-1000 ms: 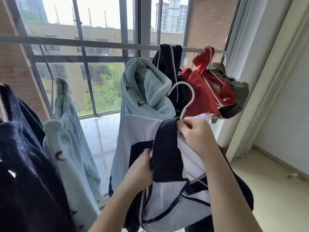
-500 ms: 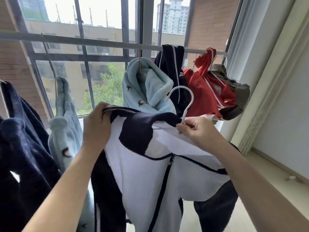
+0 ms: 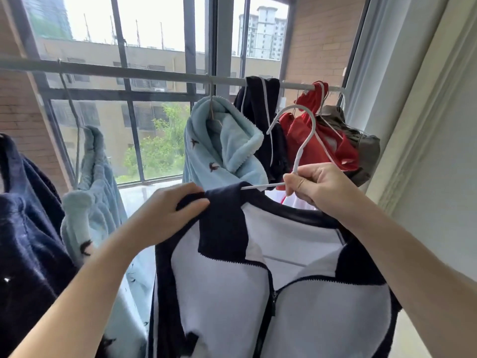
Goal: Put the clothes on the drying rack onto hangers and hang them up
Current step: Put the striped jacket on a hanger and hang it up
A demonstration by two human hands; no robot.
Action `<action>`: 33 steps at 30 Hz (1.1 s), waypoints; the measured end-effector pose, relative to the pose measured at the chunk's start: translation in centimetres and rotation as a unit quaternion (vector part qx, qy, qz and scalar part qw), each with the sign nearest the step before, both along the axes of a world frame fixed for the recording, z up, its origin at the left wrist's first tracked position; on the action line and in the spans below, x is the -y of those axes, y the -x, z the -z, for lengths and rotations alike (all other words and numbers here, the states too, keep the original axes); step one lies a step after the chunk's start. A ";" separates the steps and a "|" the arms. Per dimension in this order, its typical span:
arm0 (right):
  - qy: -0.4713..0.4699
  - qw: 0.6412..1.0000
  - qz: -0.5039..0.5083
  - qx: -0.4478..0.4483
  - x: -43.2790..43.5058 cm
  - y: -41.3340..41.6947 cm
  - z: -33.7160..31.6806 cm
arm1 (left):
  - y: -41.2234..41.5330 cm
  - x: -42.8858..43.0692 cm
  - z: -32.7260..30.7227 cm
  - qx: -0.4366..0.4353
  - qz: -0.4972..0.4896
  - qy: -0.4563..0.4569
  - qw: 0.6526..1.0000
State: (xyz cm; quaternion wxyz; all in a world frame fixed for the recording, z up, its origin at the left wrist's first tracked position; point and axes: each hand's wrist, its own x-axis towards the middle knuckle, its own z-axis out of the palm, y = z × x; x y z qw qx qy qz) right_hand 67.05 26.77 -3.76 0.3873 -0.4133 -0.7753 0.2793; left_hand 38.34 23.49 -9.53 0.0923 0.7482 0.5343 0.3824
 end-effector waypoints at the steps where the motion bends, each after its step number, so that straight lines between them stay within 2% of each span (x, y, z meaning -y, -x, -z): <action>1: 0.000 1.000 -0.004 -0.002 0.0 0.0 -0.2 | -0.2 0.1 0.3 -0.034 0.005 -0.027 0.999; 3: 0.002 1.000 -0.018 0.000 0.1 0.2 -0.6 | -0.3 -0.2 0.8 -0.072 -0.018 -0.088 0.993; 6: 0.000 0.999 -0.027 0.022 0.2 0.5 -1.2 | -0.4 -0.6 1.2 -0.027 -0.031 -0.162 0.986; 9: 0.000 0.998 -0.030 0.047 0.4 0.5 -1.8 | -0.5 -0.7 1.2 0.013 -0.013 -0.193 0.981; 11: 0.000 0.998 -0.033 0.059 0.5 0.4 -1.9 | -0.7 -0.5 1.0 0.058 -0.005 -0.196 0.979; 14: 0.003 0.997 -0.046 0.068 0.7 0.3 -1.8 | -1.1 -0.5 0.4 0.171 -0.035 -0.163 0.971; 16: 0.002 0.996 -0.052 0.072 0.8 0.3 -1.7 | -1.2 -1.0 -0.3 0.181 -0.083 -0.134 0.971; 18: -0.001 0.995 -0.053 0.082 0.8 0.6 -1.6 | -0.9 -1.9 -1.2 0.174 -0.113 -0.067 0.976; 20: -0.004 0.995 -0.058 0.085 0.7 0.9 -1.4 | -0.5 -2.3 -1.8 0.143 -0.098 0.021 0.985; 22: -0.005 0.996 -0.056 0.068 0.4 1.2 -1.3 | -0.3 -1.9 -1.5 0.095 -0.059 0.040 0.993; 24: -0.008 0.997 -0.054 0.047 -0.1 1.6 -1.3 | -1.1 -1.0 -1.1 0.018 -0.020 0.001 1.000; 26: -0.016 0.997 -0.062 0.050 -0.5 2.3 -1.5 | -2.3 -0.4 -0.5 -0.091 -0.043 -0.085 0.991; 27: -0.020 0.996 -0.068 0.057 -0.6 2.6 -1.6 | -2.7 -0.4 -0.4 -0.115 -0.070 -0.134 0.982; 30: -0.034 0.992 -0.080 0.088 -0.5 2.6 -2.3 | -2.3 -0.6 -0.5 -0.107 -0.120 -0.223 0.962; 33: -0.054 0.991 -0.015 0.124 -0.7 -0.3 -2.2 | -0.6 -0.2 -0.6 -0.084 -0.156 -0.224 0.958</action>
